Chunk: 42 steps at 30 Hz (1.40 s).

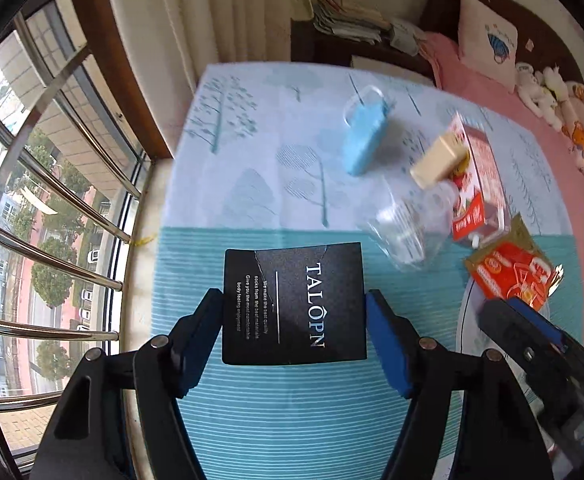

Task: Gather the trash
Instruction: 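Grasp the black TALOPN card with the left tool while the right tool grasps the plastic bottle, then carry the black card and plastic bottle down over the bin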

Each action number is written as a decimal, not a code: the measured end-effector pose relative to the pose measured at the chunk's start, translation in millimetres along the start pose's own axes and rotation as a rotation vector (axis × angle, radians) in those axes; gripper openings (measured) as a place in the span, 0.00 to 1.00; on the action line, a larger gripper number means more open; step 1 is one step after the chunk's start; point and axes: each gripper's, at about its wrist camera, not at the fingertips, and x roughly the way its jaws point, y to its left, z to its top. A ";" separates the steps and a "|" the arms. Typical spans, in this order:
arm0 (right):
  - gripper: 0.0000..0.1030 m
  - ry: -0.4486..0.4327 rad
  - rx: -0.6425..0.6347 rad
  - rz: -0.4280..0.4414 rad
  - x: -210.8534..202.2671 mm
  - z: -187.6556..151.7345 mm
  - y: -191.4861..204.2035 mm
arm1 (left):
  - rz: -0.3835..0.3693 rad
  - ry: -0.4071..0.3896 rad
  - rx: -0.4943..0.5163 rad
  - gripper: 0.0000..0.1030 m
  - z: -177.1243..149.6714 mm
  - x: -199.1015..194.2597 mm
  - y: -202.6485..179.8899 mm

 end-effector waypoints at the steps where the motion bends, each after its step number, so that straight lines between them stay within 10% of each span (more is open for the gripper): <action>1: 0.57 0.000 0.020 0.012 6.6 5.8 2.0 | -0.006 -0.011 -0.010 0.67 4.1 -3.5 4.5; 20: 0.65 0.018 0.307 0.066 88.2 36.2 -9.2 | -0.044 -0.028 -0.064 0.68 29.8 1.7 69.4; 23: 0.38 0.022 0.313 0.106 92.7 36.8 -9.3 | -0.049 -0.024 -0.064 0.68 29.4 3.4 70.5; 25: 0.37 0.032 0.309 0.125 92.7 37.7 -6.2 | -0.049 -0.024 -0.060 0.68 27.8 3.0 70.5; 42: 0.36 0.057 -0.112 0.057 -58.4 -77.3 0.1 | -0.082 -0.077 -0.004 0.68 -76.6 -78.9 29.2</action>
